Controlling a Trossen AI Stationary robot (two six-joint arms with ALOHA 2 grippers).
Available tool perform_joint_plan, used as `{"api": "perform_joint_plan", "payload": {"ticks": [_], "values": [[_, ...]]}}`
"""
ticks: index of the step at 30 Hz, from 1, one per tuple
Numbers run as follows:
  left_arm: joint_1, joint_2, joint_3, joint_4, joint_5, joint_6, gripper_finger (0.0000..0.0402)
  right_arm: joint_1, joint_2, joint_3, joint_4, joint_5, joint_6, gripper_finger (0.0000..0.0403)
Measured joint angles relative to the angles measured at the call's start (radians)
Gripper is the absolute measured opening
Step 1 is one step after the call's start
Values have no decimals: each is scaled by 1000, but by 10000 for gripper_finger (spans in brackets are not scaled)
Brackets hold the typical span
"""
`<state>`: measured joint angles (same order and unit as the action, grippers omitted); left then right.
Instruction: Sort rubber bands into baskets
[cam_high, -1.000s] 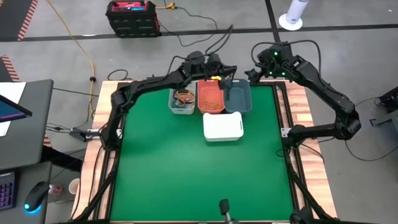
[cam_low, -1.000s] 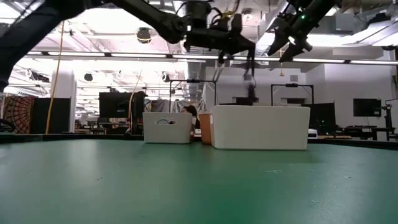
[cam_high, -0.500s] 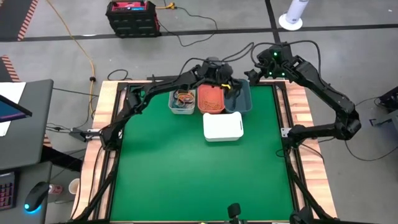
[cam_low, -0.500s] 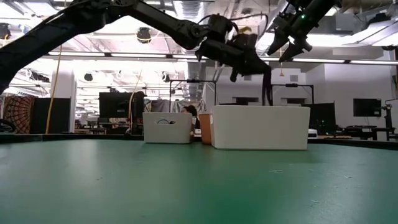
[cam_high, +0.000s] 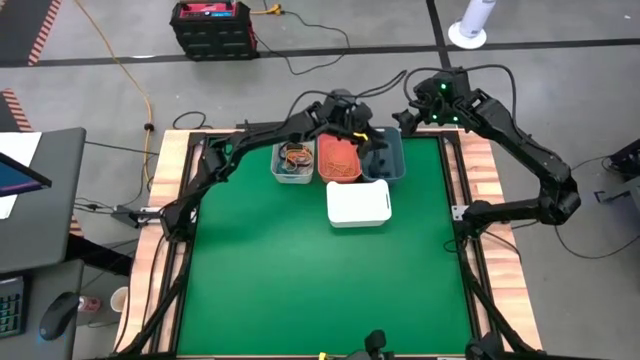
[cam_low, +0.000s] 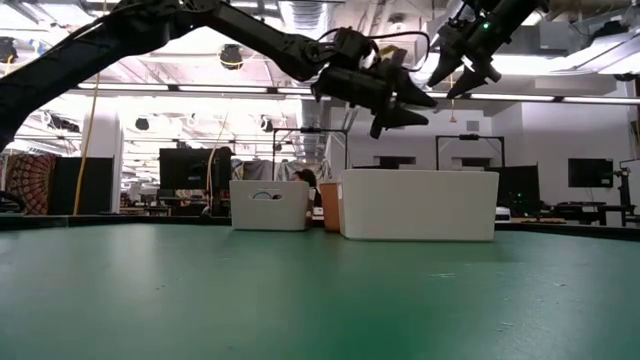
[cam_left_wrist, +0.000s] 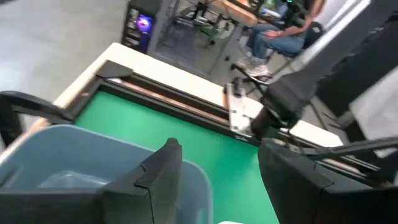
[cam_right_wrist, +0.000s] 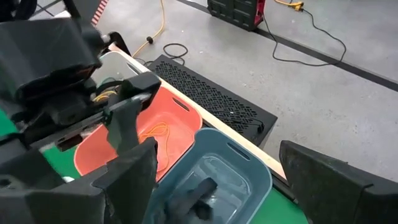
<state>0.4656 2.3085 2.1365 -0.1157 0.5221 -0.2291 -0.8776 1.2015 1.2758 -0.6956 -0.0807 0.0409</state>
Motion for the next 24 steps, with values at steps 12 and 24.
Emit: {"api": "perform_joint_plan", "payload": {"ticks": [12, 24], "values": [[115, -137, 2, -589, -191, 302, 201, 26, 9, 0, -3, -22, 41, 360], [256, -153, -89, -1015, -291, 470, 201, 134, 80, -63, 184, -23, 39, 359]]}}
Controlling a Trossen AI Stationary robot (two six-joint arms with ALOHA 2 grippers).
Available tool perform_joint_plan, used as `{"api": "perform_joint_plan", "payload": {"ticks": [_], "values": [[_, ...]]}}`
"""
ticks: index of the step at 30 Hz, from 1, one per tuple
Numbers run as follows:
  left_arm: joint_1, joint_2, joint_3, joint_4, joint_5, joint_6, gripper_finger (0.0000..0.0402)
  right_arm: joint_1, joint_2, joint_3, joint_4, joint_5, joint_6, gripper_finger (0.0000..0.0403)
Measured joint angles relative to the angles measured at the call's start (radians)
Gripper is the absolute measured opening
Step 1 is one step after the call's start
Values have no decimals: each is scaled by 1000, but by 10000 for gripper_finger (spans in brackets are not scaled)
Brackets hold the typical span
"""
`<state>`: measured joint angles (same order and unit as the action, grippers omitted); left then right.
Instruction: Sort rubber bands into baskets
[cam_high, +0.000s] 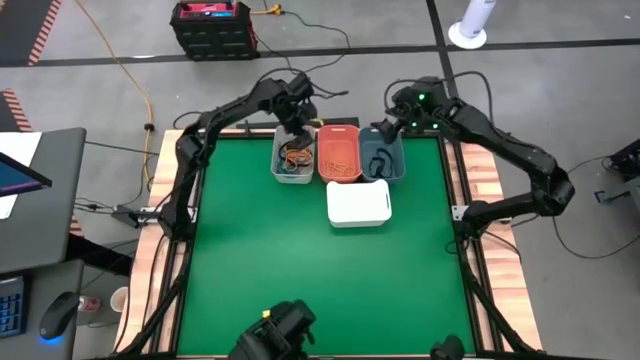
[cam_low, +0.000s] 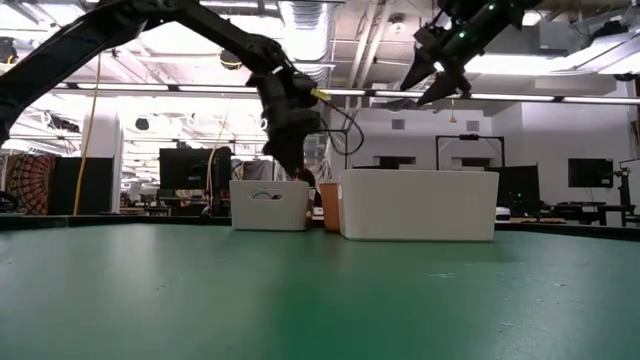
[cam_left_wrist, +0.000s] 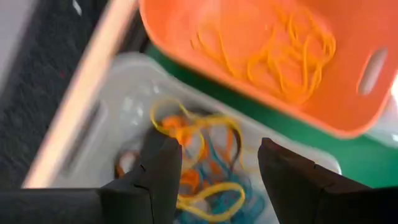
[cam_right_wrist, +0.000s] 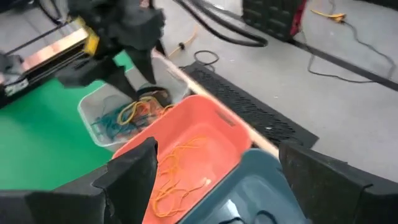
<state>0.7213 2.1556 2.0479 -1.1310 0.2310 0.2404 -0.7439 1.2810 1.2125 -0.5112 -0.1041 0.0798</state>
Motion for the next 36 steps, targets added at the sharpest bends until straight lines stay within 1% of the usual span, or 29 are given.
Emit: {"api": "perform_joint_plan", "payload": {"ticks": [3, 5, 7, 9, 14, 17, 20, 24, 30, 36], "values": [[8, -4, -35, -4, -41, 38, 201, 23, 1, -20, -3, 0, -1, 352], [9, -2, -47, -1, -93, 78, 201, 38, 0, -29, 6, 0, -1, 344], [6, -3, -65, 44, -139, 123, 201, 46, 0, -41, 4, 0, -2, 335], [4, -3, -78, 71, -158, 178, 201, 54, 0, -53, 5, 0, -1, 328], [12, -4, -133, 92, -148, 370, 201, 83, 0, -71, 18, 0, -1, 320], [20, -4, -176, 131, -152, 435, 201, 100, 0, -71, 30, 0, -1, 320], [22, -3, -207, 172, -167, 458, 201, 115, 0, -71, 31, 0, -1, 320], [20, -3, -234, 247, -162, 496, 201, 124, 0, -71, 35, 0, -1, 320], [18, -3, -255, 294, -129, 566, 201, 124, 0, -71, 44, 0, 2, 320], [21, 4, -264, 344, -126, 571, 201, 128, 0, -71, 44, 0, 29, 320]]}}
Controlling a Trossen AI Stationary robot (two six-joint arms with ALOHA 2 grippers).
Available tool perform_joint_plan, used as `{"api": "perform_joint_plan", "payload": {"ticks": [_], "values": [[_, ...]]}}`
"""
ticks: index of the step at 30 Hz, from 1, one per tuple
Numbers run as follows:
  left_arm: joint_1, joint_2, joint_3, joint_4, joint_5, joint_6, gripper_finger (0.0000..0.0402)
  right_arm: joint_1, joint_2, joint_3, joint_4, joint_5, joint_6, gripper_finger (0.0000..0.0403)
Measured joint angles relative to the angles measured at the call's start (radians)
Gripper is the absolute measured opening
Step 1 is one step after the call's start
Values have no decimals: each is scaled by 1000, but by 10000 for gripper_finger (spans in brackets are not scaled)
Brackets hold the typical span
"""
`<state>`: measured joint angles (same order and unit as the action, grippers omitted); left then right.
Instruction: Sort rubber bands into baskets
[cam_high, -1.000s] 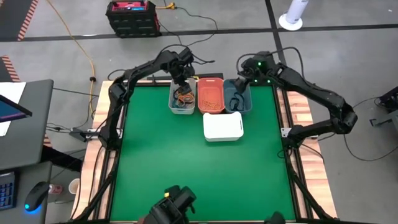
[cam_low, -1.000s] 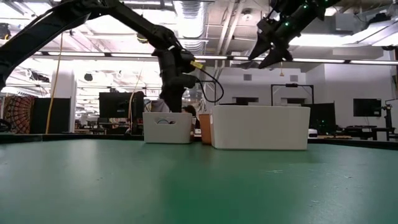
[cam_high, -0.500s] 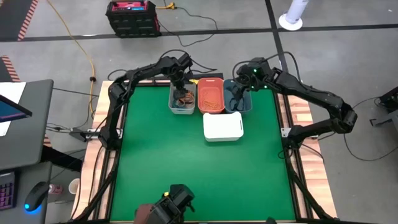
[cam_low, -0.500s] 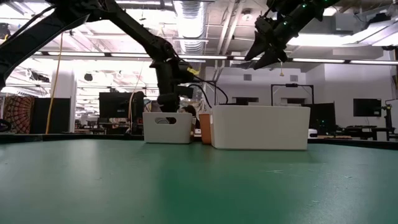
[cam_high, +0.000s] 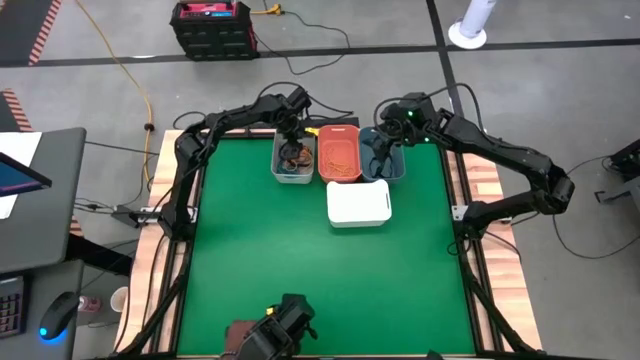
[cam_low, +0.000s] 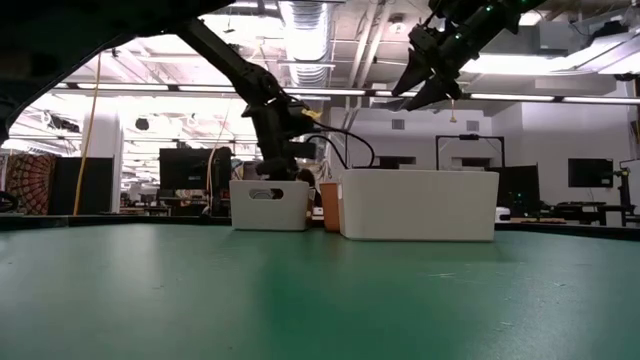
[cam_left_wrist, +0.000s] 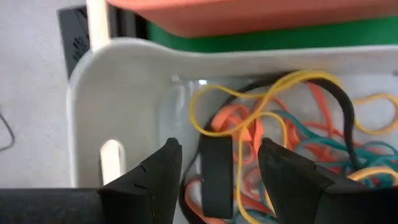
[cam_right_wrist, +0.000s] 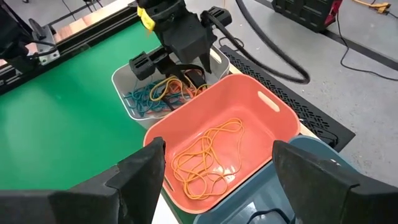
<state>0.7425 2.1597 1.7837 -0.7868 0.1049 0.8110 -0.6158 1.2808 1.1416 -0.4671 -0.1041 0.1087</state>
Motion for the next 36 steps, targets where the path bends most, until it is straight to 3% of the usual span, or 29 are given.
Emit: {"api": "perform_joint_plan", "payload": {"ticks": [11, 16, 26, 36], "values": [[5, 1, -7, 41, 23, 8, 159, 10, 0, 1, 0, 0, 7, 320], [4, -1, -7, 9, -7, -94, 141, 10, 0, 1, 1, 0, 8, 320], [5, -6, 43, -342, 17, -284, 123, 4, 0, 1, 8, 0, -2, 320], [-17, -48, 153, -550, 72, -466, 108, 5, 0, 2, 46, 0, -12, 320]]}}
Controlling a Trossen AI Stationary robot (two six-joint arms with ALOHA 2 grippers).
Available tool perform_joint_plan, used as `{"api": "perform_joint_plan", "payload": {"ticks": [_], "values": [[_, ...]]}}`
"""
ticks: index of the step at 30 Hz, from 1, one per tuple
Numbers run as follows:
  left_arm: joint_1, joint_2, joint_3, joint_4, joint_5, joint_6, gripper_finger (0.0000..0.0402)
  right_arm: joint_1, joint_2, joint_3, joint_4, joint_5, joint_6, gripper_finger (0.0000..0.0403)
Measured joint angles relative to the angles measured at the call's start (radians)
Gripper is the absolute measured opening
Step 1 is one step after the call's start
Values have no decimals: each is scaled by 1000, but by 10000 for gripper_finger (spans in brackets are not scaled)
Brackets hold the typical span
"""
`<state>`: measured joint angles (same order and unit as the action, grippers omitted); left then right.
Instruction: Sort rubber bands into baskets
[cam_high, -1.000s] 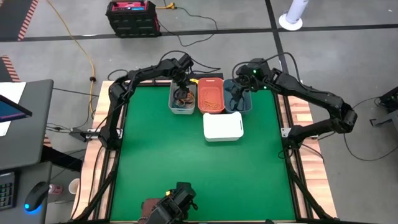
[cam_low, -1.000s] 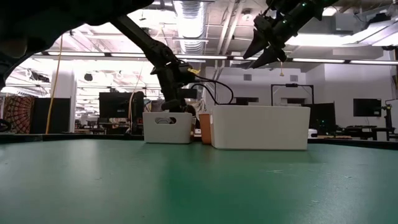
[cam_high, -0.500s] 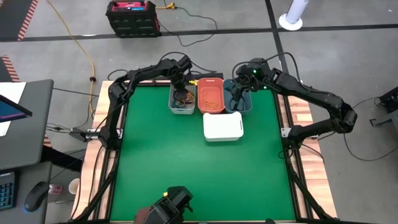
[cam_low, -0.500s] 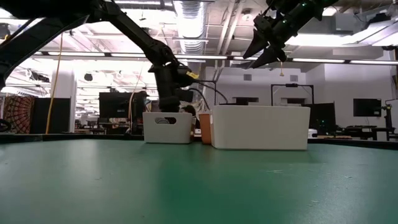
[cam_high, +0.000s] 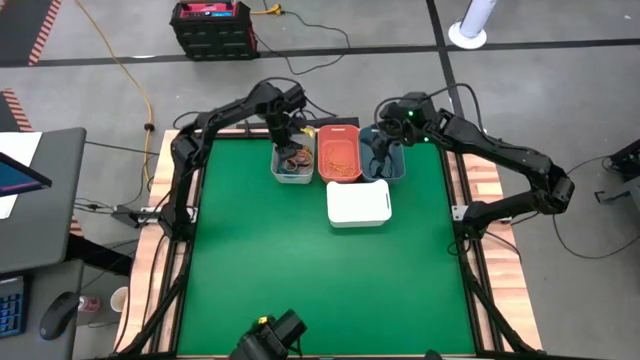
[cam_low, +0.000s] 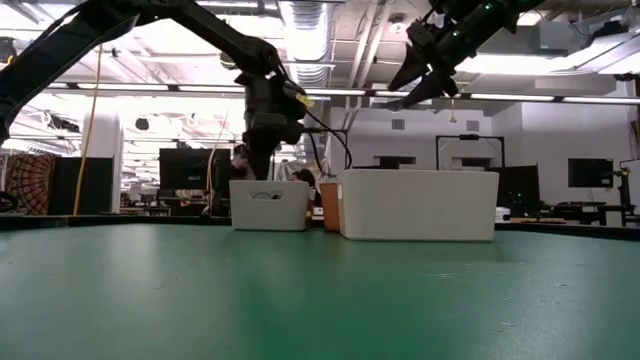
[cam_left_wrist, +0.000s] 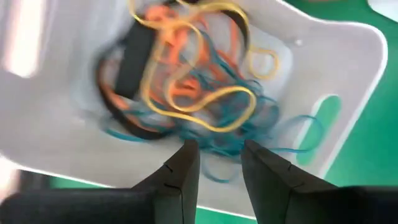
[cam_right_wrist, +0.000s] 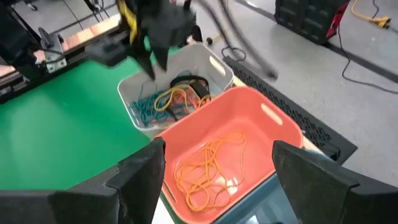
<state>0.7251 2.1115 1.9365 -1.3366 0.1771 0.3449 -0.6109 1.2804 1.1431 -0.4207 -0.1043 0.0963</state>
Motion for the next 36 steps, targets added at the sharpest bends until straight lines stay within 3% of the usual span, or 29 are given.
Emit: {"api": "perform_joint_plan", "payload": {"ticks": [5, 10, 16, 20, 25, 31, 36], "values": [[-22, 20, -12, -11, 86, -155, 108, 1, 0, 0, 22, 0, 1, 320], [-60, 16, -11, 18, 38, -282, 108, 10, 0, 0, 23, -7, 1, 320], [-92, 16, -56, 33, 52, -304, 123, 8, 0, 0, 17, -11, 95, 320], [-106, 17, -108, 40, -28, -305, 154, 9, 0, 0, 17, -33, 145, 320], [-104, 17, -171, 59, -48, -299, 181, 58, 0, 0, 18, -51, 120, 320], [-109, 17, -219, 152, -47, -274, 183, 94, 0, 0, 19, -25, 53, 320], [-126, 17, -219, 165, -42, -167, 183, 88, 0, 0, 22, 0, 51, 320]]}}
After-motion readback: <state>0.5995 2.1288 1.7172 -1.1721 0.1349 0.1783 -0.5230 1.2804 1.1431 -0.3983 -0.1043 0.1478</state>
